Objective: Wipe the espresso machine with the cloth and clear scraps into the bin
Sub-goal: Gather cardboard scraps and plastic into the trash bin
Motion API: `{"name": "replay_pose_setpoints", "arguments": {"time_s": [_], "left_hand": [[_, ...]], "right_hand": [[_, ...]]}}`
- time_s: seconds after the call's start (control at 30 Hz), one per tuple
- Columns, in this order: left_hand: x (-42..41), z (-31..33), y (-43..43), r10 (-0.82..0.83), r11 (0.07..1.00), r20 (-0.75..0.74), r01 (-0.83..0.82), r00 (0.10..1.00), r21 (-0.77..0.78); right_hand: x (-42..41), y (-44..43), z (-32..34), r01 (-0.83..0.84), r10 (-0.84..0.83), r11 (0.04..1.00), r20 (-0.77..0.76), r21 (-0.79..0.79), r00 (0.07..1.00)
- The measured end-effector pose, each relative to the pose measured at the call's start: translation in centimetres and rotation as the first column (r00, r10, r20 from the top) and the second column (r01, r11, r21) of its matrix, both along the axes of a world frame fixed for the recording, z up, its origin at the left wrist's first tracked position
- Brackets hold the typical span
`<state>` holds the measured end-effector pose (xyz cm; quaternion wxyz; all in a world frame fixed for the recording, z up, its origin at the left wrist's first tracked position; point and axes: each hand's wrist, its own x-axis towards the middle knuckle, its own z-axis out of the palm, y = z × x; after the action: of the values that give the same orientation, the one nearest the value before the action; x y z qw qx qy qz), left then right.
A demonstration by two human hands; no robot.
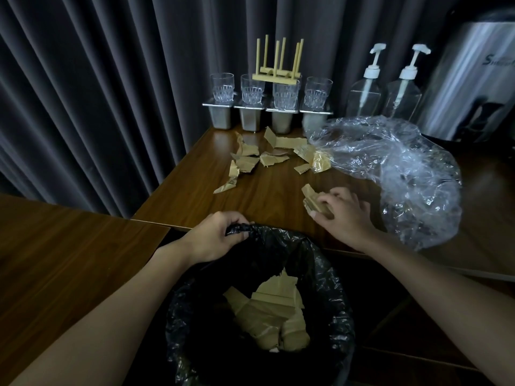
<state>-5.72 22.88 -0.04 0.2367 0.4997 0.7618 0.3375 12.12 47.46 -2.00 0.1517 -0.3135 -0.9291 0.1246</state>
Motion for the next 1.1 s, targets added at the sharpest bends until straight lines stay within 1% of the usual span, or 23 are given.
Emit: {"name": "replay_pose_setpoints", "arguments": {"time_s": [0.07, 0.1, 0.13, 0.2, 0.27, 0.37, 0.43, 0.63, 0.73, 0.83, 0.9, 0.97, 1.03, 1.1], "left_hand": [[-0.1, 0.0, 0.0, -0.001, 1.0, 0.005, 0.001, 1.0, 0.006], [-0.1, 0.1, -0.1, -0.004, 1.0, 0.006, 0.004, 1.0, 0.008], [-0.1, 0.1, -0.2, -0.007, 1.0, 0.006, 0.007, 1.0, 0.01], [-0.3, 0.0, -0.5, -0.011, 1.0, 0.005, 0.011, 1.0, 0.018], [-0.5, -0.1, -0.9, -0.019, 1.0, 0.008, 0.019, 1.0, 0.022], [-1.1, 0.1, -1.6, -0.036, 0.999, -0.008, 0.036, 0.999, 0.022], [-1.6, 0.2, -2.0, -0.039, 0.999, -0.042, 0.04, 0.998, 0.018], [-3.8, -0.3, -3.9, 0.028, 1.0, -0.063, -0.028, 0.998, 0.002], [-4.7, -0.5, -5.0, 0.087, 0.996, -0.061, -0.085, 0.994, 0.028], [-5.5, -0.6, -5.9, 0.116, 0.993, -0.092, -0.113, 0.989, 0.041], [-6.0, -0.6, -6.5, 0.131, 0.991, -0.107, -0.128, 0.986, 0.035], [-6.2, -0.7, -6.9, 0.138, 0.99, -0.127, -0.135, 0.982, 0.033], [-6.2, -0.7, -7.2, 0.139, 0.99, -0.149, -0.135, 0.979, 0.033], [-6.2, -0.7, -7.3, 0.145, 0.989, -0.151, -0.143, 0.978, 0.028]], "right_hand": [[0.0, 0.0, 0.4, 0.028, -0.026, 0.999, 0.05, -0.044, 0.998], [-0.1, 0.0, 0.7, 0.04, -0.036, 0.995, 0.049, -0.087, 0.998], [-0.2, 0.0, 0.9, 0.035, -0.032, 0.988, 0.02, -0.147, 0.999], [-0.3, 0.0, 1.4, -0.014, -0.011, 0.96, -0.088, -0.28, 0.996], [-0.4, -0.5, 2.2, -0.037, -0.038, 0.932, -0.198, -0.362, 0.979], [-0.7, -1.8, 3.9, -0.104, -0.071, 0.849, -0.306, -0.519, 0.95], [-0.9, -3.1, 5.2, -0.184, -0.03, 0.791, -0.336, -0.584, 0.941], [-1.9, -7.6, 7.0, -0.377, 0.219, 0.652, -0.313, -0.657, 0.924], [-2.8, -9.2, 6.9, -0.423, 0.305, 0.63, -0.293, -0.652, 0.906], [-3.6, -10.4, 6.8, -0.465, 0.391, 0.611, -0.267, -0.64, 0.881], [-4.3, -10.7, 6.7, -0.475, 0.4, 0.612, -0.27, -0.633, 0.876], [-5.2, -10.5, 6.4, -0.468, 0.358, 0.626, -0.303, -0.624, 0.883], [-6.3, -9.8, 5.8, -0.45, 0.333, 0.686, -0.302, -0.572, 0.893], [-7.5, -9.2, 5.0, -0.425, 0.36, 0.744, -0.226, -0.515, 0.905]]}}
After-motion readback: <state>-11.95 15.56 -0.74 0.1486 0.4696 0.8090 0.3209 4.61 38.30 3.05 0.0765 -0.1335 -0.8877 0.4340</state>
